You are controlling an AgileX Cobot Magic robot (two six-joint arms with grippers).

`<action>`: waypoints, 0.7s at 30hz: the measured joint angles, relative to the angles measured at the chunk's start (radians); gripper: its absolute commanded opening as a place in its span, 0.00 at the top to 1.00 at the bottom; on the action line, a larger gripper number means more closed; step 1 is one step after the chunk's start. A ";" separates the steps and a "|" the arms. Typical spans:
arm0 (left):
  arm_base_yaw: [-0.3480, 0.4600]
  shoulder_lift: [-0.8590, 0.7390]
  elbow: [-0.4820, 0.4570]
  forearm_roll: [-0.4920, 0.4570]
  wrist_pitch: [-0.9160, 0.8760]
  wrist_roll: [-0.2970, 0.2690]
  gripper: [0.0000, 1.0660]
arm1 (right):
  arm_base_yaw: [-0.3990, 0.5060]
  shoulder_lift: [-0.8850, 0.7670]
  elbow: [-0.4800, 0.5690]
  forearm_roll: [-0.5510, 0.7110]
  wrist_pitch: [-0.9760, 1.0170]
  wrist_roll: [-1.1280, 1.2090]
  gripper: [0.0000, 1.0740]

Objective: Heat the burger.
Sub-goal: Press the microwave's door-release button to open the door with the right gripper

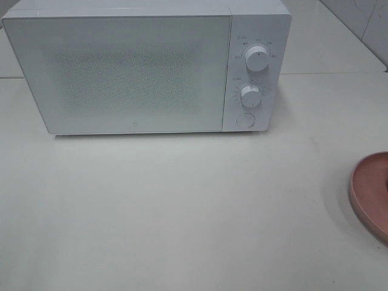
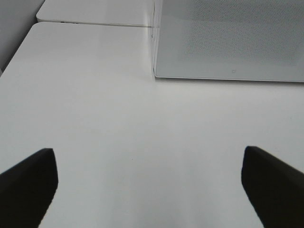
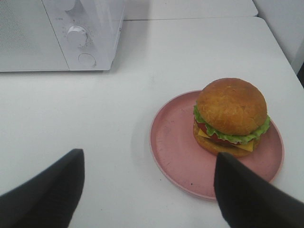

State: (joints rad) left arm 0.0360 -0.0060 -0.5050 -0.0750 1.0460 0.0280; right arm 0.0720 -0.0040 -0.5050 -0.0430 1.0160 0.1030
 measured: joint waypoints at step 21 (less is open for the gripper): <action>0.000 0.000 0.000 0.000 0.000 0.000 0.08 | 0.000 0.014 -0.012 0.000 -0.003 0.002 0.32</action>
State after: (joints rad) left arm 0.0360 -0.0060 -0.5050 -0.0750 1.0460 0.0280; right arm 0.0720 0.0100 -0.5170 -0.0430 1.0130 0.1050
